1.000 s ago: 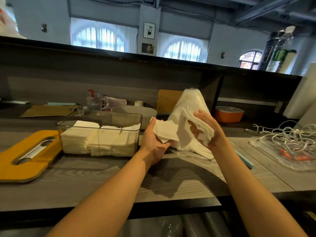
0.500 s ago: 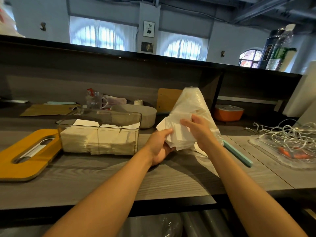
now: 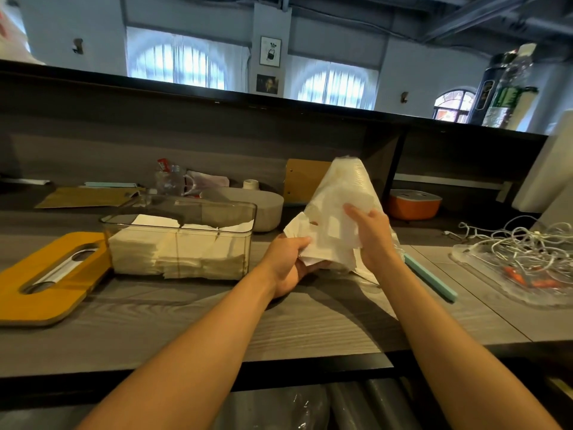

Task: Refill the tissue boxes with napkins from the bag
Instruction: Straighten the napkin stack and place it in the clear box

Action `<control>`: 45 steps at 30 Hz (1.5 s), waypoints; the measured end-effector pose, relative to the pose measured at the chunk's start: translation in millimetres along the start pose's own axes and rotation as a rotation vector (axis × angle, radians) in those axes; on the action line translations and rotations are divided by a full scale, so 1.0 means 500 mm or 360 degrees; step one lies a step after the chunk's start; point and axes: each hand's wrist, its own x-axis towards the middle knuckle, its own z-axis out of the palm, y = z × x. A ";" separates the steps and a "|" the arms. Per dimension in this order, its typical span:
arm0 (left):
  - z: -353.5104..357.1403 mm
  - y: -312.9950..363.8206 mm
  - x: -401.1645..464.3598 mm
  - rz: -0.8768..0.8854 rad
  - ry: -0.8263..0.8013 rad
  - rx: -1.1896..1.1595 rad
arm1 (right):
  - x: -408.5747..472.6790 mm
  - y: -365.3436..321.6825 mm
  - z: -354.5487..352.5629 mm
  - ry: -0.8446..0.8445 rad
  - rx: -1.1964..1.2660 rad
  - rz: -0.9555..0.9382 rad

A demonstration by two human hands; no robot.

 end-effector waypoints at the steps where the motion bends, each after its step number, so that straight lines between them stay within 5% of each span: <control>1: -0.002 0.002 0.001 -0.0022 0.0018 -0.0050 | 0.003 -0.007 -0.009 0.0012 0.0073 -0.0072; 4: -0.005 0.010 -0.001 -0.0103 0.0076 -0.0152 | 0.009 -0.026 -0.035 -0.0311 0.0140 -0.0100; 6: -0.007 0.014 -0.003 -0.0130 0.0082 -0.0108 | 0.007 -0.027 -0.041 -0.0551 -0.0157 -0.0056; 9: -0.012 0.016 -0.004 -0.0155 0.0002 -0.0009 | 0.001 -0.015 -0.033 -0.0702 -0.0673 -0.0150; 15: -0.005 0.020 -0.006 -0.0026 0.0094 0.0023 | -0.004 -0.005 -0.024 -0.0917 -0.0965 -0.0130; 20: -0.009 0.014 0.007 0.0168 0.0221 0.0194 | 0.004 0.005 -0.019 -0.0845 -0.1143 -0.0259; 27: -0.012 0.014 0.012 0.0157 0.0112 -0.0082 | 0.017 0.005 -0.016 -0.0395 -0.0635 -0.0091; 33: -0.009 0.009 0.010 0.0268 0.0188 0.0213 | 0.012 0.008 -0.008 -0.0481 -0.0536 0.0136; 45: -0.023 0.011 0.026 0.0336 0.0414 0.0134 | 0.024 0.011 -0.019 -0.0445 -0.0346 0.0400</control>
